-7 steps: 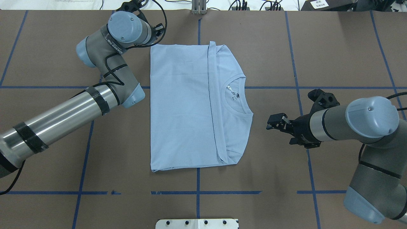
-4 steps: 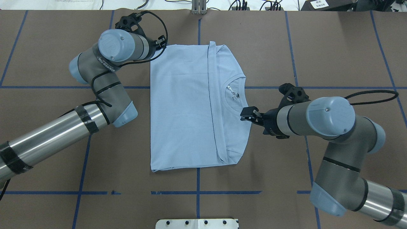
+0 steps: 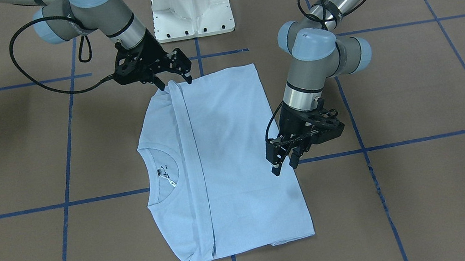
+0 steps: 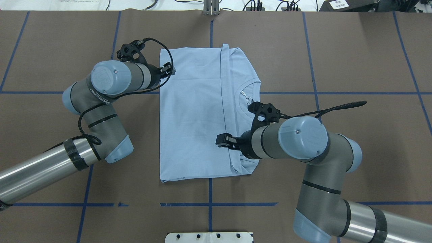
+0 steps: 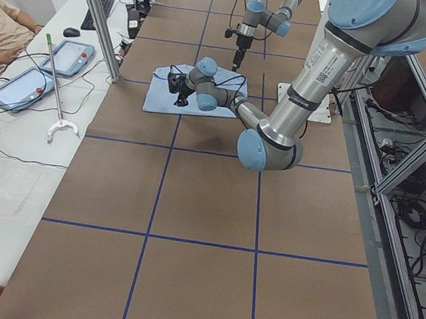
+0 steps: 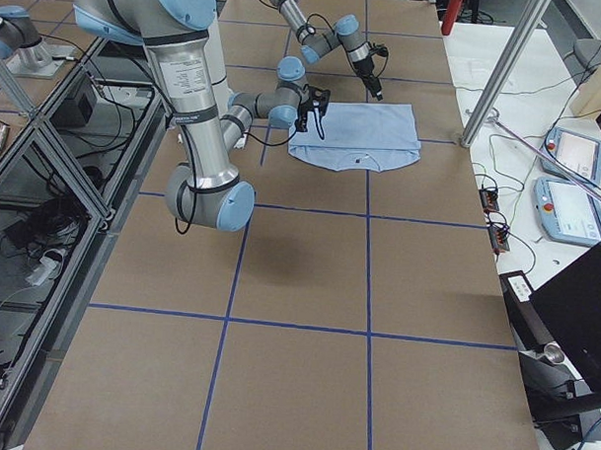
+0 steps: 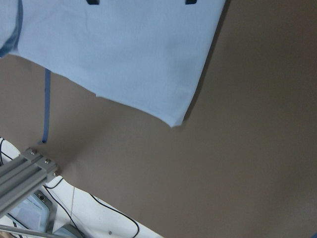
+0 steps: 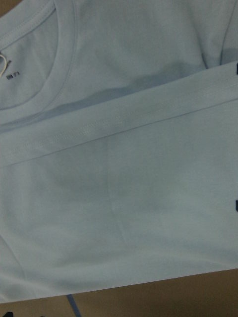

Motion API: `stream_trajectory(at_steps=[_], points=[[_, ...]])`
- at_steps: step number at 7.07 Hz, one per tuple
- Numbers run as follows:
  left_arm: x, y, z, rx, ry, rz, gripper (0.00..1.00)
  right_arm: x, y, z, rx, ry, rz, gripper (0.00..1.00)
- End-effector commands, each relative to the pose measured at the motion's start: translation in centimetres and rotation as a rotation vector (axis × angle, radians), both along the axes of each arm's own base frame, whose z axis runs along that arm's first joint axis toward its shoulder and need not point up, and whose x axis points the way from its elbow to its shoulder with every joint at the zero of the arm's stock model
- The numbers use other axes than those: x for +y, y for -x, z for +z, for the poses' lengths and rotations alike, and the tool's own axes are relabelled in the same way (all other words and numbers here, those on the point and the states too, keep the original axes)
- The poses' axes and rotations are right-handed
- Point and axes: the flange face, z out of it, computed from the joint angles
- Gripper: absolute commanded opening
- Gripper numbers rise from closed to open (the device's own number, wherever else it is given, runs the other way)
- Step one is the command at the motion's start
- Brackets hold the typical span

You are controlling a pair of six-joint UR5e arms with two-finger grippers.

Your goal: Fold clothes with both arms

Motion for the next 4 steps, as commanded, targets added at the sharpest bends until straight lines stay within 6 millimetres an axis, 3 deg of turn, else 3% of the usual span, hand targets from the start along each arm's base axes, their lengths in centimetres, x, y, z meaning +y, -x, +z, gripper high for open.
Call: stream_trajectory(at_steps=[1, 3, 4], points=[[0.0, -0.1, 1.0, -0.010, 0.011, -0.001, 0.64, 2.2, 1.7, 0.8, 0.099, -0.185, -0.140, 0.65], [0.2, -0.1, 1.6, -0.014, 0.014, 0.000, 0.64, 2.4, 2.3, 1.6, 0.210, -0.435, -0.254, 0.52], [0.1, 0.1, 1.8, -0.015, 0.015, -0.001, 0.64, 2.8, 2.8, 2.3, 0.271, -0.530, -0.302, 0.52]])
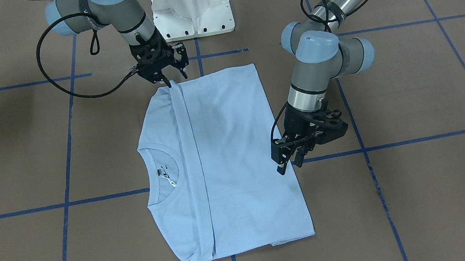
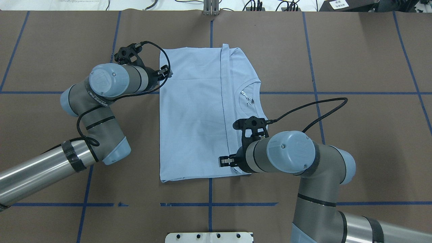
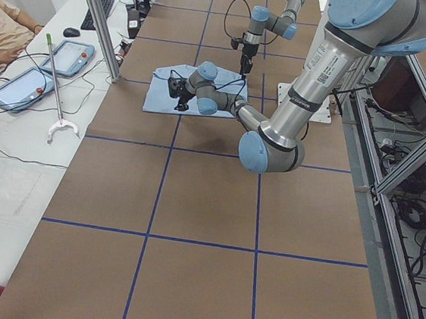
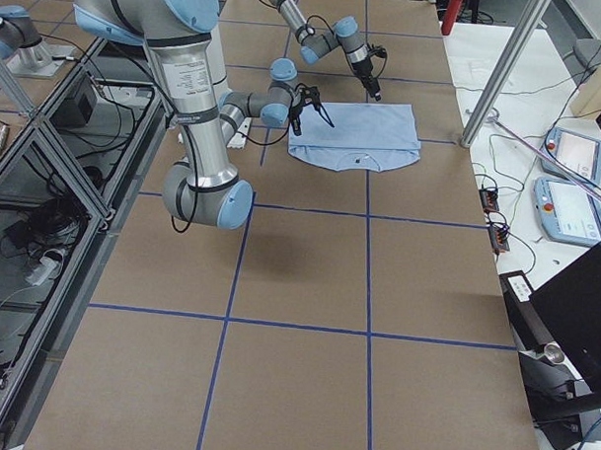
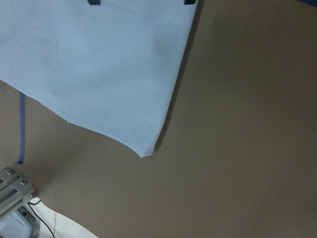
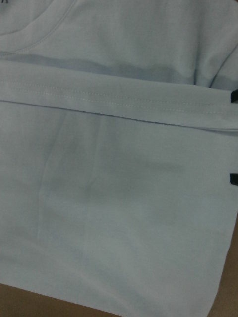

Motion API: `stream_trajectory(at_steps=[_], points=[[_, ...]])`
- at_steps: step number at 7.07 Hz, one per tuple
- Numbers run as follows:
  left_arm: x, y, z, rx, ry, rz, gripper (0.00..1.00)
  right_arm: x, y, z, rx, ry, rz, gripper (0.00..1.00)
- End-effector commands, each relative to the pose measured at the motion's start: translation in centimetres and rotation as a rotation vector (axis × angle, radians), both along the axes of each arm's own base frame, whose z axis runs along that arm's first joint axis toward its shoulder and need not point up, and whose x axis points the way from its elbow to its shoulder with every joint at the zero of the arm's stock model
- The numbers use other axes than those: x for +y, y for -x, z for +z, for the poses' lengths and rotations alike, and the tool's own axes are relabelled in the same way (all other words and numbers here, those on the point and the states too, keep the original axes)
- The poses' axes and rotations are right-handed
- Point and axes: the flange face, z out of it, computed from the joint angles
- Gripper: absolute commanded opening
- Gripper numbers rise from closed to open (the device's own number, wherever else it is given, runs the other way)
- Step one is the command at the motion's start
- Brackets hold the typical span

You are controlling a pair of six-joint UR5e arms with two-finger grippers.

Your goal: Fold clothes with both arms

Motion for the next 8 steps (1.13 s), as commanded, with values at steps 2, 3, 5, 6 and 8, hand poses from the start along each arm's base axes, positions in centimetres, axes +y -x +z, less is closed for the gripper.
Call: stream_trajectory(at_steps=[2, 3, 5, 6, 8], points=[[0.1, 0.0, 0.3, 0.001, 0.003, -0.001, 0.64, 1.2, 1.1, 0.9, 0.099, -0.187, -0.105, 0.46], [0.1, 0.0, 0.3, 0.001, 0.003, -0.001, 0.64, 1.5, 1.2, 0.9, 0.108, -0.186, -0.107, 0.35], [0.1, 0.2, 1.1, -0.011, 0.008, -0.001, 0.64, 2.7, 2.1, 1.2, 0.127, -0.225, -0.108, 0.23], [0.2, 0.2, 1.2, -0.012, 0.009, 0.000, 0.64, 2.7, 2.1, 1.5, 0.134, -0.229, -0.111, 0.10], [0.2, 0.2, 1.2, -0.011, 0.010, 0.000, 0.63, 2.4, 1.9, 1.6, 0.137, -0.229, -0.106, 0.00]])
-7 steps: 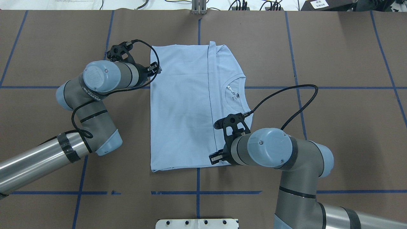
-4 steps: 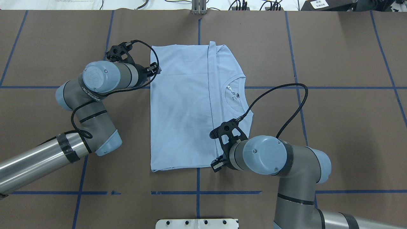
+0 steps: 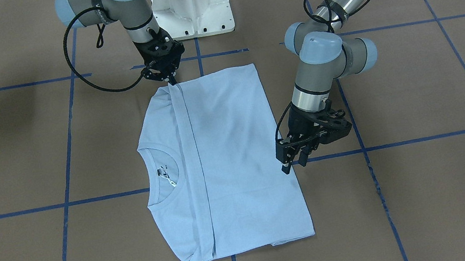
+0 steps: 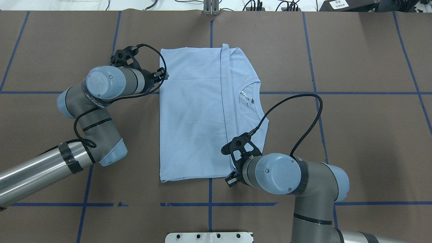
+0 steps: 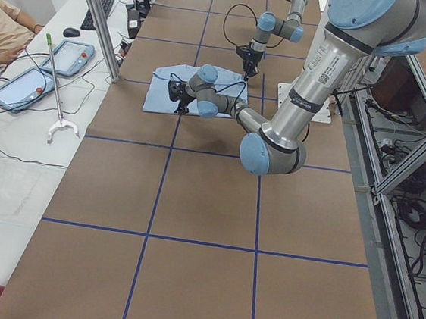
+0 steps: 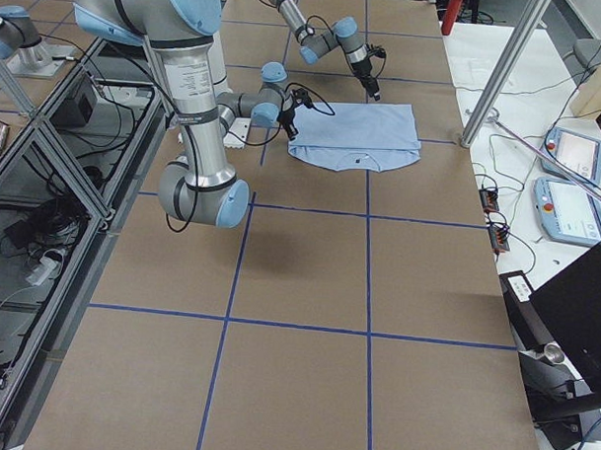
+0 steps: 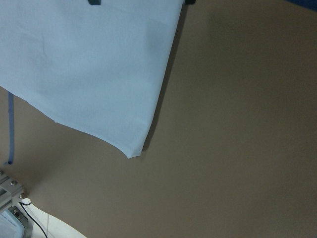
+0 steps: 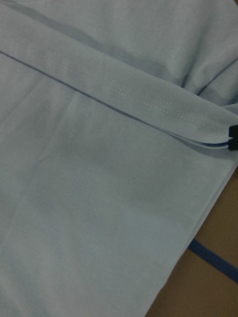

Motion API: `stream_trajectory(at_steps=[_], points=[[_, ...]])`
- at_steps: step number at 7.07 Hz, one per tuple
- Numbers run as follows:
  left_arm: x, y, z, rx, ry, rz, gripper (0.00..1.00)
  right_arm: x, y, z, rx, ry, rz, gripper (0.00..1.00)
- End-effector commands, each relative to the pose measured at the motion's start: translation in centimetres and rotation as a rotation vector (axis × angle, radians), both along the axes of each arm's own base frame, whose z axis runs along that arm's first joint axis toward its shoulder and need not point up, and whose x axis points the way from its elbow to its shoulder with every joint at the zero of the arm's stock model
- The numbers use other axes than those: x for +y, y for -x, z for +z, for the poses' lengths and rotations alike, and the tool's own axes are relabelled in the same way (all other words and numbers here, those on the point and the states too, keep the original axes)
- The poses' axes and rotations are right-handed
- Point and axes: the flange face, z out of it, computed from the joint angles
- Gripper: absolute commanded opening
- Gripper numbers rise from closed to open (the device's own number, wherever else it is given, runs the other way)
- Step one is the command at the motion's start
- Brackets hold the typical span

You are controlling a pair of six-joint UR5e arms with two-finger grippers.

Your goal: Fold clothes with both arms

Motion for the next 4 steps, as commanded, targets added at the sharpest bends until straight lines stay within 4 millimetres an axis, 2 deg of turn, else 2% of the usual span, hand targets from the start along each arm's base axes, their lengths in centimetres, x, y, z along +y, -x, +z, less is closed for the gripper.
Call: stream_trajectory(at_steps=[1, 2, 3, 4], points=[[0.0, 0.0, 0.1, 0.000, 0.001, 0.000, 0.63, -0.9, -0.8, -0.3, -0.008, -0.004, 0.007, 0.00], [0.0, 0.0, 0.0, 0.001, 0.000, 0.000, 0.63, -1.1, -1.8, 0.2, -0.008, 0.000, 0.008, 0.00], [0.0, 0.0, -0.2, 0.003, -0.002, 0.000, 0.63, -0.7, -3.9, 1.2, -0.005, 0.004, -0.005, 0.00], [0.0, 0.0, -0.7, 0.010, -0.003, -0.001, 0.63, -0.2, -5.1, 3.1, 0.017, 0.012, -0.002, 0.00]])
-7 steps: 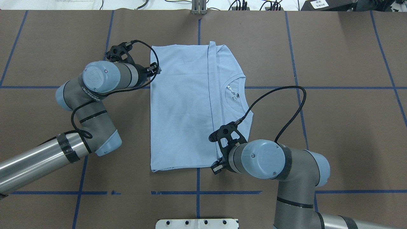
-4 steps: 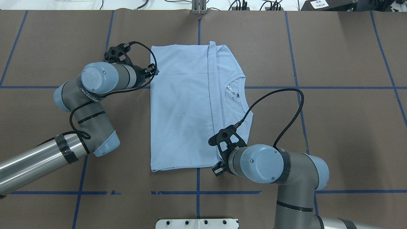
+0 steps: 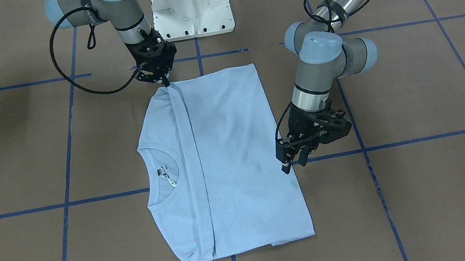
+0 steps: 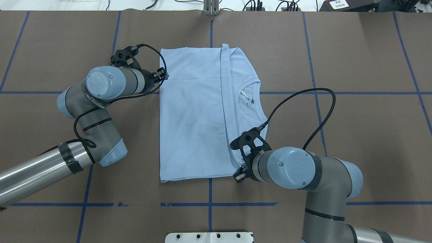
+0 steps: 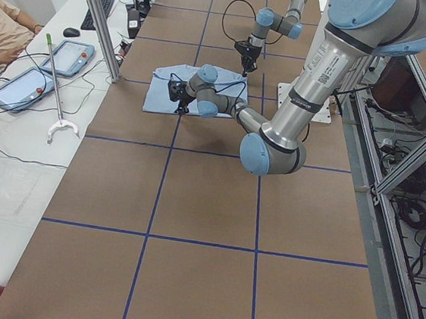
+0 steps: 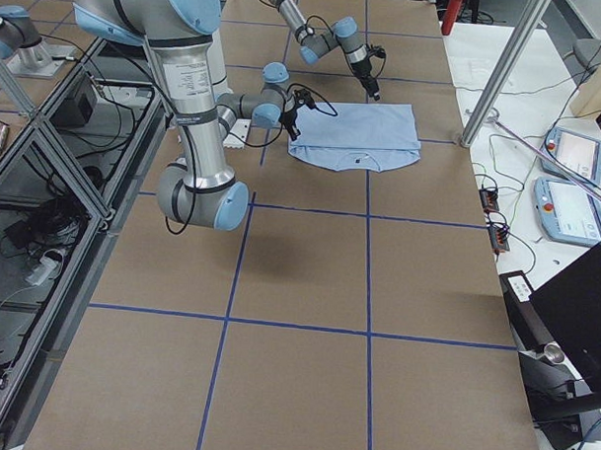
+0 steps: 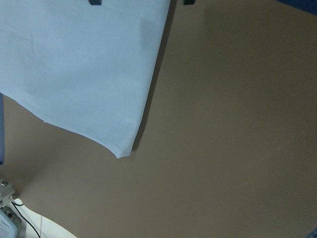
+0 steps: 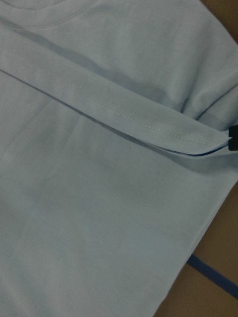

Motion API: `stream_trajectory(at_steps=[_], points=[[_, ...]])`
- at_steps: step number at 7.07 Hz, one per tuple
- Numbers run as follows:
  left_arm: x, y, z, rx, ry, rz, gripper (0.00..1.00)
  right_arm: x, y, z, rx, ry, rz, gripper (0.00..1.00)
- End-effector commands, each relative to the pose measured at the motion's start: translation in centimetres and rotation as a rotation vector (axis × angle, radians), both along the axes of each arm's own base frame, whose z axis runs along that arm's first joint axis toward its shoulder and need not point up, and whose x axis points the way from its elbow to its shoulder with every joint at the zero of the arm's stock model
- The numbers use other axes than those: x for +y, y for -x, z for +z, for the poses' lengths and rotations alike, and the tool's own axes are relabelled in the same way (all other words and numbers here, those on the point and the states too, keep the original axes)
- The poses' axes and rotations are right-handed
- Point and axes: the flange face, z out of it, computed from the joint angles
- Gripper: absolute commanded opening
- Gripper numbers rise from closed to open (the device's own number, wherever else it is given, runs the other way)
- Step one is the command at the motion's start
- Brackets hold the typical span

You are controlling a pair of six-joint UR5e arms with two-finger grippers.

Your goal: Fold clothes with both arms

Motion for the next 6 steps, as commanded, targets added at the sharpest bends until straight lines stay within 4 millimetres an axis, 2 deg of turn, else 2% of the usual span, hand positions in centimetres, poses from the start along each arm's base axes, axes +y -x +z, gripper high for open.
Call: stream_trajectory(at_steps=[1, 2, 3, 5, 6], points=[[-0.1, -0.1, -0.9, 0.012, -0.003, -0.002, 0.63, 0.4, -2.3, 3.3, 0.040, 0.032, 0.034, 0.00], [0.0, -0.1, -1.0, 0.013, -0.004, -0.001, 0.63, 1.5, -3.3, 4.5, 0.040, 0.112, 0.085, 0.00], [0.1, -0.1, -1.4, 0.018, -0.006, -0.001, 0.63, 2.2, -2.9, 4.3, 0.025, 0.168, 0.114, 0.00], [0.0, -0.1, -1.5, 0.019, -0.007, -0.001, 0.63, 2.3, -3.6, 5.8, 0.048, 0.181, 0.116, 0.00], [0.0, -0.1, -1.6, 0.020, -0.009, -0.001, 0.63, 2.4, -3.8, 6.3, 0.057, 0.183, 0.119, 0.36]])
